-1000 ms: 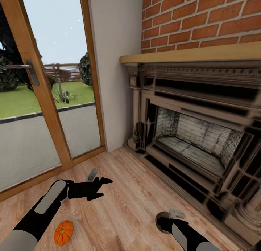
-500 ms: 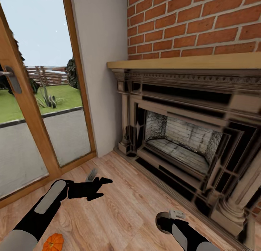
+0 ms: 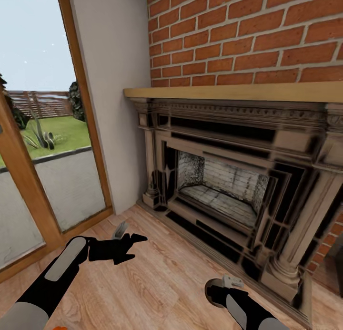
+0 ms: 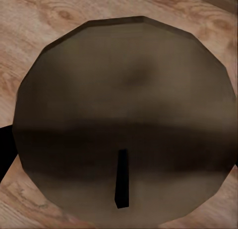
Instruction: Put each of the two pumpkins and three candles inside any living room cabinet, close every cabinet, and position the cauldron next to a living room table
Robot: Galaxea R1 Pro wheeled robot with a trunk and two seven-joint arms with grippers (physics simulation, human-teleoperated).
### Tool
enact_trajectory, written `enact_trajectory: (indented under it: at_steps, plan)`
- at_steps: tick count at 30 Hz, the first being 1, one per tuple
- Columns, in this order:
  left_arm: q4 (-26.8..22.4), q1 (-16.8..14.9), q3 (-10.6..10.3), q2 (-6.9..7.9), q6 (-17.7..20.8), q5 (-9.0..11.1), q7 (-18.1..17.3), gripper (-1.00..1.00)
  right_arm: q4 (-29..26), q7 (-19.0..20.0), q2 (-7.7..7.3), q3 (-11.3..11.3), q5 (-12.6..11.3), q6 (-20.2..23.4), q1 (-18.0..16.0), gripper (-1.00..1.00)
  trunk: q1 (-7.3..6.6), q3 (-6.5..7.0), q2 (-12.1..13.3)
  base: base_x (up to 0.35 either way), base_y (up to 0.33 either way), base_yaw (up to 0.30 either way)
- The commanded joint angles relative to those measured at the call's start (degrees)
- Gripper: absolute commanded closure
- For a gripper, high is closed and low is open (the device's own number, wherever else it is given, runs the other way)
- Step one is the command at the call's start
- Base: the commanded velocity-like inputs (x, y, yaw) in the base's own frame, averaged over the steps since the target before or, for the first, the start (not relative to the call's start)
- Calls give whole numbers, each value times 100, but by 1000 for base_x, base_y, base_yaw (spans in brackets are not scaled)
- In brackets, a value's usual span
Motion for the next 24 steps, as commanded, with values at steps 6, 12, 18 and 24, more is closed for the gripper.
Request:
enact_trajectory:
  at_steps: [6,12,18,24]
  plan:
    - [10,-2,-6,9,-6,40,68,-100,-10,-52,-5,49,-58,24,-1,100,-133,148,239,0,0,-209]
    - [21,-2,-11,102,-8,37,71,-100,-10,-50,-5,46,-58,23,-1,100,-265,299,480,0,0,-209]
    - [23,-2,-14,167,-8,41,64,-100,-10,-45,-1,46,-58,23,-4,100,-396,450,720,0,0,-210]
    - [21,-2,-14,176,-8,45,59,-100,-10,-50,1,41,-58,23,-4,100,-440,529,801,0,0,-210]
